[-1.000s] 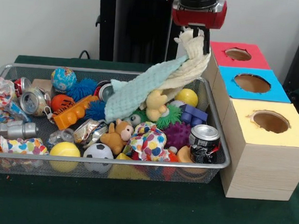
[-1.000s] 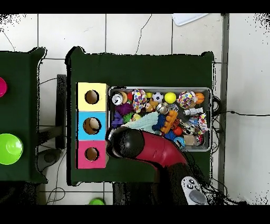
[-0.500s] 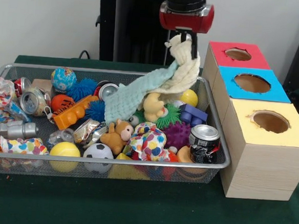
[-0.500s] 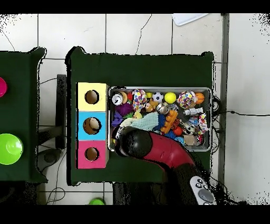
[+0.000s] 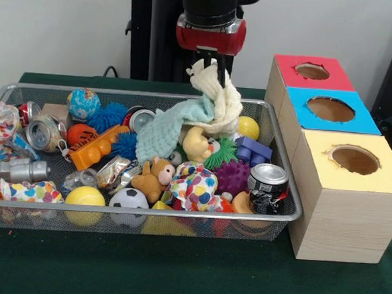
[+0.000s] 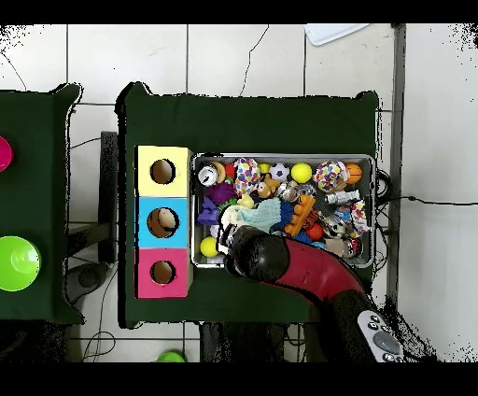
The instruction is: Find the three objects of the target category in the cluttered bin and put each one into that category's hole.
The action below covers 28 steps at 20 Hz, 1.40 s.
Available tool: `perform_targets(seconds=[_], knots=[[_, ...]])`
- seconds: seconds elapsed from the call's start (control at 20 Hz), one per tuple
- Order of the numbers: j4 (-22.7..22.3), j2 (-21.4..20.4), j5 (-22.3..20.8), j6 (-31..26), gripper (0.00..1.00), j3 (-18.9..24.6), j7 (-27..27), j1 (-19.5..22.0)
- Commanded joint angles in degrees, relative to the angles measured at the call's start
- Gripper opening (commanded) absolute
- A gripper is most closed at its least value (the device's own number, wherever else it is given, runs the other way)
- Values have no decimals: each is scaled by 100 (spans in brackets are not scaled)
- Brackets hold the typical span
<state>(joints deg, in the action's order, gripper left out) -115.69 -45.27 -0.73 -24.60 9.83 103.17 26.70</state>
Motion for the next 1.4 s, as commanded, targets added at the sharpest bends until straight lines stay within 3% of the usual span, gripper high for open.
perform_targets(seconds=[0.05, 0.15, 0.2, 0.75, 1.0, 1.4], knots=[[500, 757, -754, 699, 0, 385, -226, 214], [535, 836, -924, 820, 0, 353, -111, 220], [545, 846, -1004, 834, 100, 359, -49, 234], [786, 839, -1569, 1066, 100, 444, -165, 380], [1096, 796, -2104, 1120, 100, 368, -404, 407], [1351, 544, -2450, 375, 100, 770, -824, 735]])
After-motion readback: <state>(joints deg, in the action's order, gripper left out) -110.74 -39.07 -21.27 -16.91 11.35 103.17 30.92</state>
